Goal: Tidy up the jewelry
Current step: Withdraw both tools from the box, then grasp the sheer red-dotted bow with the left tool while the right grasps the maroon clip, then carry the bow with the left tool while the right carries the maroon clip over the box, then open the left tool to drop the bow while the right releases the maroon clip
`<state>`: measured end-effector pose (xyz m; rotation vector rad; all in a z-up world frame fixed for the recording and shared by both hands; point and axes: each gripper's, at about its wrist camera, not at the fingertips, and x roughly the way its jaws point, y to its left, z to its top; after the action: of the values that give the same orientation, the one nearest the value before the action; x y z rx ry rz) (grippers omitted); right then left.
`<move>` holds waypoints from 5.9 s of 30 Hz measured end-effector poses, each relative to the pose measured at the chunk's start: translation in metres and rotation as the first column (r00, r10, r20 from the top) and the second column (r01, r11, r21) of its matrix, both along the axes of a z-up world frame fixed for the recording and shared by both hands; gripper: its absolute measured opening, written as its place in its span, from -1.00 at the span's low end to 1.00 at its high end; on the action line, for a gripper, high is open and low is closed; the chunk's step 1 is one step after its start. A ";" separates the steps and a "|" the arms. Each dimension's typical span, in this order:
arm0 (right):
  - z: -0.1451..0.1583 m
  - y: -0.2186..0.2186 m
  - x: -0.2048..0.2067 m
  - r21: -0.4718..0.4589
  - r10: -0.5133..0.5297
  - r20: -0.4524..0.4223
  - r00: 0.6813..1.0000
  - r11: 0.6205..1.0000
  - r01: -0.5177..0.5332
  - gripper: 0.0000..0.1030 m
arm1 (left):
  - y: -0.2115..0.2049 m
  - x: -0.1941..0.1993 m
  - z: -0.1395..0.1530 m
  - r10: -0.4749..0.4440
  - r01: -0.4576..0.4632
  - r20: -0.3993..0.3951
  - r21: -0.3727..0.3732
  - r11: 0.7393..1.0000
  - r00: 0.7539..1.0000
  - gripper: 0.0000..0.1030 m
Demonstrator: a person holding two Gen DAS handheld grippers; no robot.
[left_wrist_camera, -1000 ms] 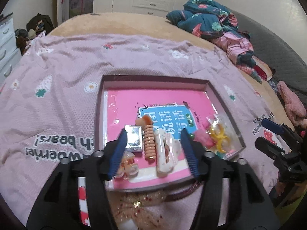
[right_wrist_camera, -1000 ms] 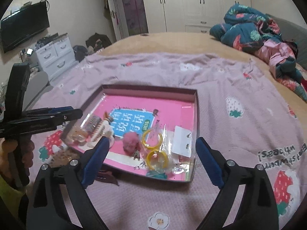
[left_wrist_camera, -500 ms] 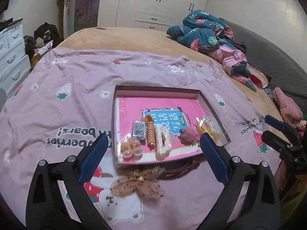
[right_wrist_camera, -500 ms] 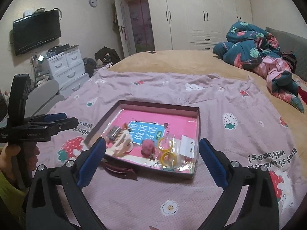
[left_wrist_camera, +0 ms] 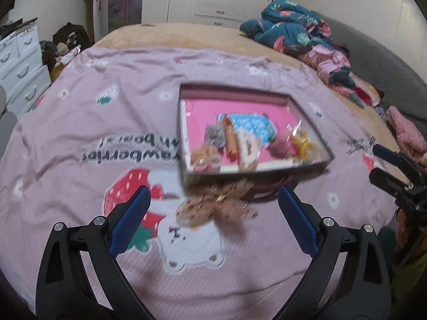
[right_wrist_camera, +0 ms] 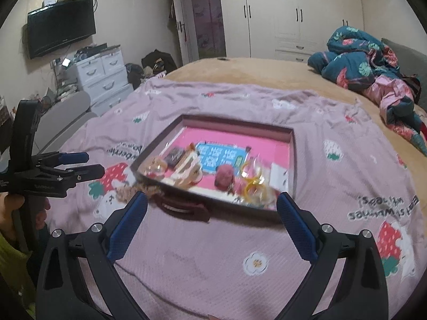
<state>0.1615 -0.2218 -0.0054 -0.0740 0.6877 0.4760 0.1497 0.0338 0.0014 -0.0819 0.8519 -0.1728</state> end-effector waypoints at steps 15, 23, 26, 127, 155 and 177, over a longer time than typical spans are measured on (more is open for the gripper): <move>-0.066 0.036 0.027 -0.047 0.047 -0.129 0.990 0.997 -0.054 0.88 | 0.015 0.013 -0.062 -0.063 0.066 -0.114 0.019 0.998 0.991 0.51; -0.088 0.041 0.052 -0.037 0.052 -0.177 0.983 0.998 -0.060 0.79 | 0.012 0.037 -0.079 -0.121 0.116 -0.141 -0.044 0.992 0.982 -0.18; -0.097 0.046 0.062 -0.030 0.072 -0.209 0.975 0.996 -0.080 0.64 | 0.006 0.039 -0.079 -0.152 0.144 -0.140 -0.065 0.987 0.978 -0.58; -0.048 -0.036 0.138 0.131 -0.129 -0.175 0.976 0.979 0.153 -0.93 | -0.071 0.126 -0.038 -0.113 0.113 -0.055 -0.003 0.994 0.992 -0.93; -0.041 -0.039 0.082 -0.064 -0.120 -0.120 0.986 0.992 0.113 -0.19 | -0.080 0.113 -0.028 -0.117 0.115 -0.080 -0.039 0.993 0.990 -0.39; 0.005 -0.035 0.025 -0.062 -0.134 0.021 0.991 0.989 0.135 0.84 | -0.044 0.041 0.037 -0.039 0.042 0.057 -0.059 0.997 0.998 0.81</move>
<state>0.1868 -0.2565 -0.0006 -0.0905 0.6871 0.3233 0.1908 -0.0101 0.0380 -0.1156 0.7935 -0.2377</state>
